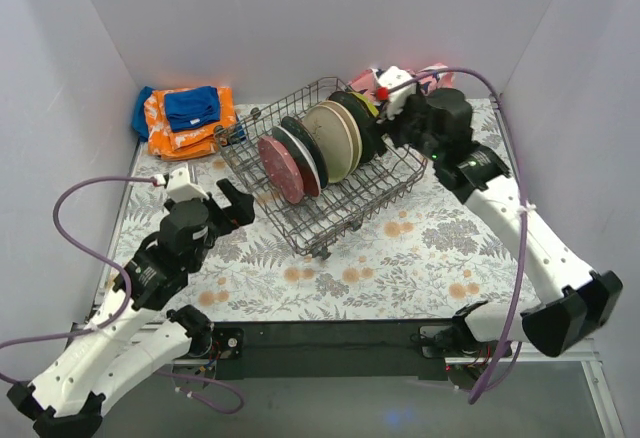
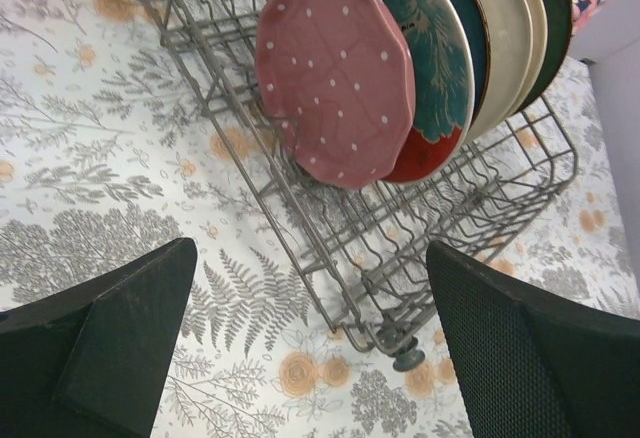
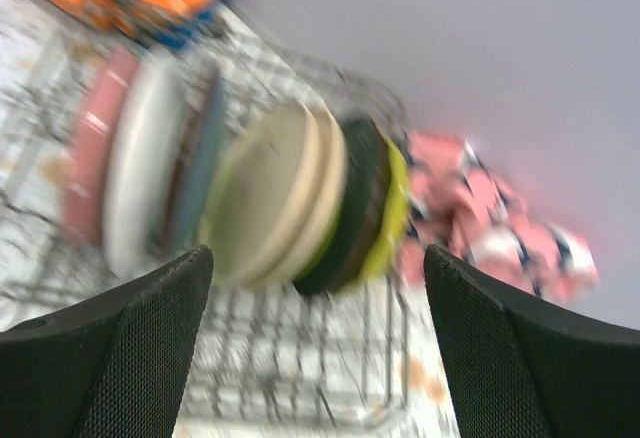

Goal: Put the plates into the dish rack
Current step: Reset the grippers

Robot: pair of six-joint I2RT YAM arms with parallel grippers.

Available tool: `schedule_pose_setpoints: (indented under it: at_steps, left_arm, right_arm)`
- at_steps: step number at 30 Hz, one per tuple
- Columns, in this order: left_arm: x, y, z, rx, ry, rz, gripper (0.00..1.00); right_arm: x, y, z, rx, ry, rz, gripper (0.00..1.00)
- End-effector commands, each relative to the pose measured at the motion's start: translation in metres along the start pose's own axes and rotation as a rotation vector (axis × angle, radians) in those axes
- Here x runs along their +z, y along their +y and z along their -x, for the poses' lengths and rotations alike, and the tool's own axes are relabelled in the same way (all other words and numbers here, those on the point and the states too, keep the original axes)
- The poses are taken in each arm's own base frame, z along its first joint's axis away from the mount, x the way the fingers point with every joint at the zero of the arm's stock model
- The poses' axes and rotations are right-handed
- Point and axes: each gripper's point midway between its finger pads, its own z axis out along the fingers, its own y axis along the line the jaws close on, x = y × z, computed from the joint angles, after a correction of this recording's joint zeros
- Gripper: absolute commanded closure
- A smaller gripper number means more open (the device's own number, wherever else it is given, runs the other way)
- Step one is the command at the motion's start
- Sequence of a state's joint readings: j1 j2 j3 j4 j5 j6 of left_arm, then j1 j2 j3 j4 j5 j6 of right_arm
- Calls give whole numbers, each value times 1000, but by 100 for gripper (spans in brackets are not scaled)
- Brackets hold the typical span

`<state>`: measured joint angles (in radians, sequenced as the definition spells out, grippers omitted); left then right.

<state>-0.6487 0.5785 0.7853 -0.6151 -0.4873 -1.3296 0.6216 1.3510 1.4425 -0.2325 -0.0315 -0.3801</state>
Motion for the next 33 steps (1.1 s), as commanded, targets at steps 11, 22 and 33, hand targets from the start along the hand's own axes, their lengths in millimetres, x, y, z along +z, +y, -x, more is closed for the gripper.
schedule_pose_setpoints:
  at_steps: [11, 22, 33]
  left_arm:
    - [24, -26, 76, 142, -111, 89, 2]
    - [4, -24, 76, 109, -105, 44, 2]
    - [6, -22, 66, 96, -82, 38, 2]
  right_arm:
    - [-180, -130, -136, 413, 95, -876, 2]
    - [-228, -143, -140, 385, 88, -1055, 2]
    - [-229, -147, -144, 301, 118, -1054, 2]
